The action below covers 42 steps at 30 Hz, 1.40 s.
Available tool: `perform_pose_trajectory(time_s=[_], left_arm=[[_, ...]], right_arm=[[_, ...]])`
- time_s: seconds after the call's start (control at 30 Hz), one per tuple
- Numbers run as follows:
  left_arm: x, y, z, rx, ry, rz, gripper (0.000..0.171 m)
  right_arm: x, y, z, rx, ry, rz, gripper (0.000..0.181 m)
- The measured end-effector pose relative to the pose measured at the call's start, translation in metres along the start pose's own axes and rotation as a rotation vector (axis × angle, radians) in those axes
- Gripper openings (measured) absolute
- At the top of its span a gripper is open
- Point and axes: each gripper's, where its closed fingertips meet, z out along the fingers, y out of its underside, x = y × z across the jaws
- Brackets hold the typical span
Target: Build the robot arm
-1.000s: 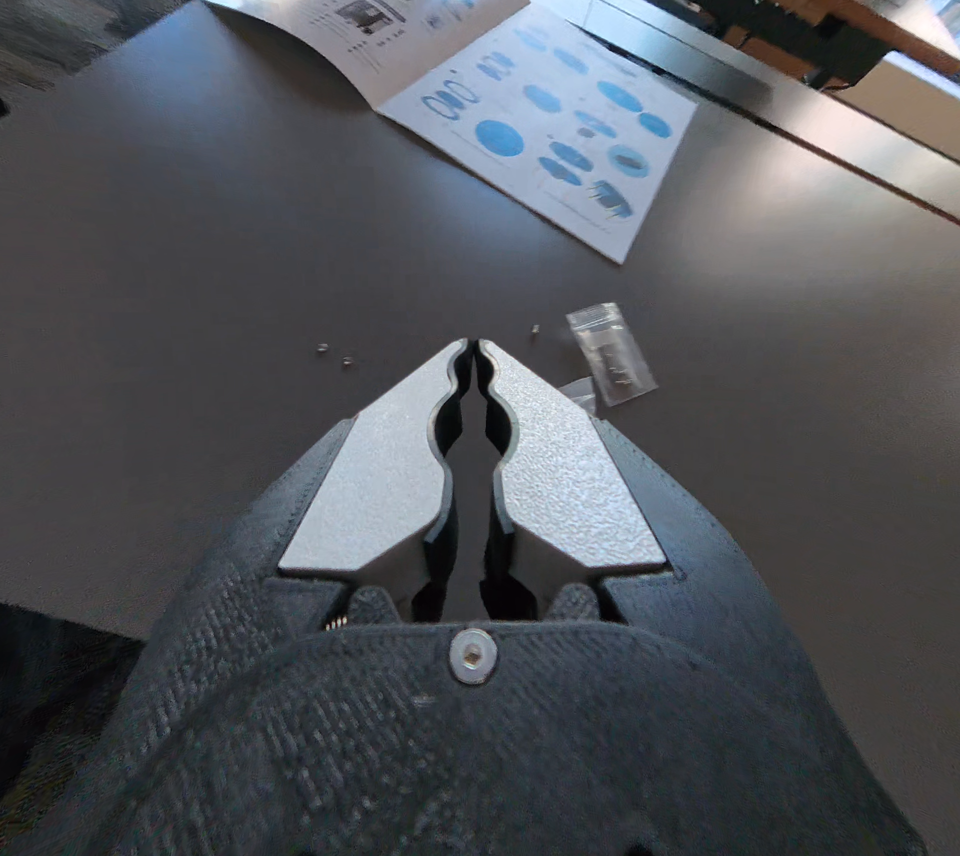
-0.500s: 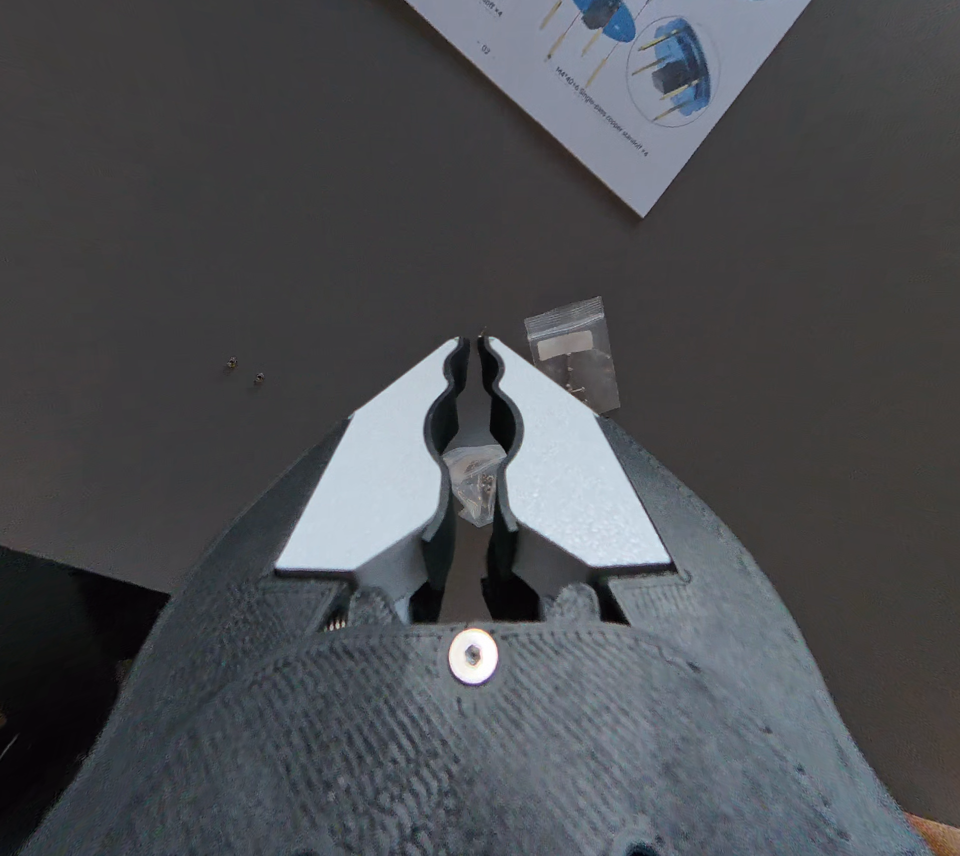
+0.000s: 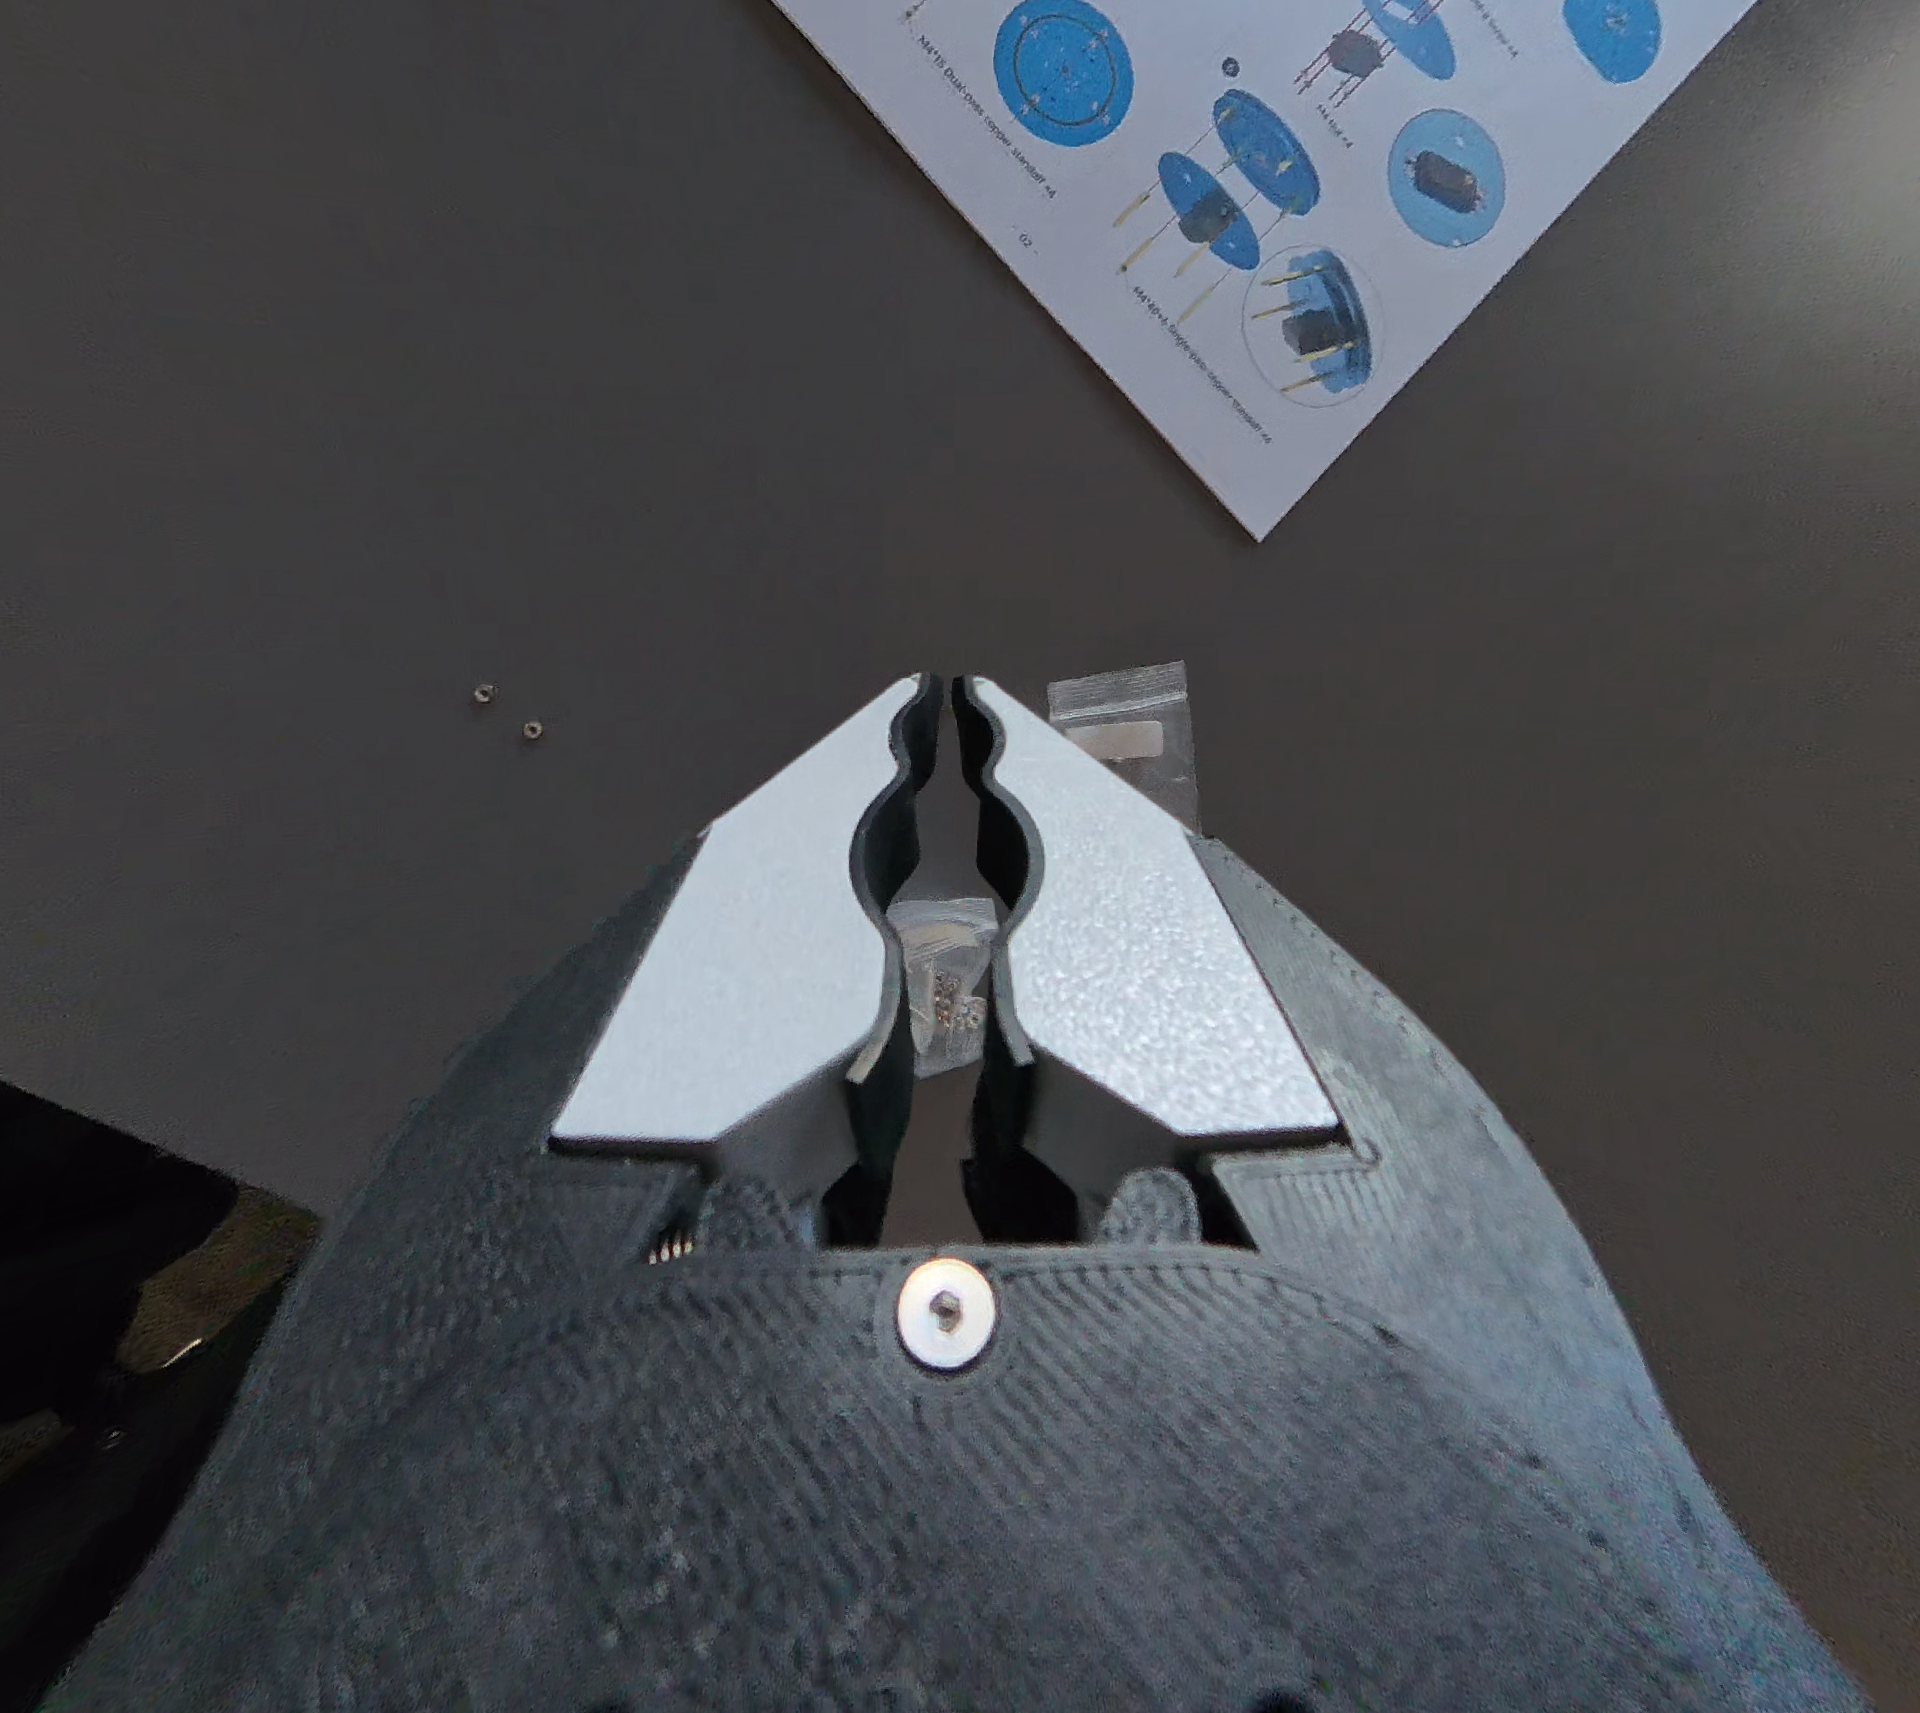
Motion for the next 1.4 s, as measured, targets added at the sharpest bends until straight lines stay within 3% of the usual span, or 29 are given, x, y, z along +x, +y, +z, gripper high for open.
perform_pose_trajectory(time_s=[0.33, 0.57, 0.67, 0.73, 0.83, 1.03, 1.4], left_arm=[[0.006, -0.002, 0.002, -0.016, 0.016, -0.007, 0.036], [0.01, 0.003, 0.002, -0.049, 0.006, 0.009, 0.036], [0.01, 0.004, 0.002, -0.053, 0.004, 0.007, 0.036], [0.01, 0.003, 0.003, -0.054, 0.006, 0.006, 0.036], [0.012, 0.003, 0.007, -0.062, 0.015, 0.01, 0.036], [0.021, 0.005, 0.013, -0.078, 0.03, 0.036, 0.035], [0.021, 0.005, 0.01, -0.084, 0.008, 0.045, 0.034]], right_arm=[[0.003, 0.028, 0.03, -0.22, -0.087, 0.155, 0.0], [-0.007, 0.026, 0.039, -0.254, -0.14, 0.206, 0.0], [-0.05, 0.018, 0.034, -0.216, -0.293, 0.129, 0.001], [-0.085, 0.021, 0.027, -0.206, -0.406, -0.034, 0.002], [-0.1, 0.03, 0.025, -0.191, -0.383, -0.257, 0.007], [-0.108, 0.025, 0.024, -0.107, -0.414, -0.352, 0.011], [-0.108, 0.031, 0.033, -0.159, -0.413, -0.42, 0.009]])
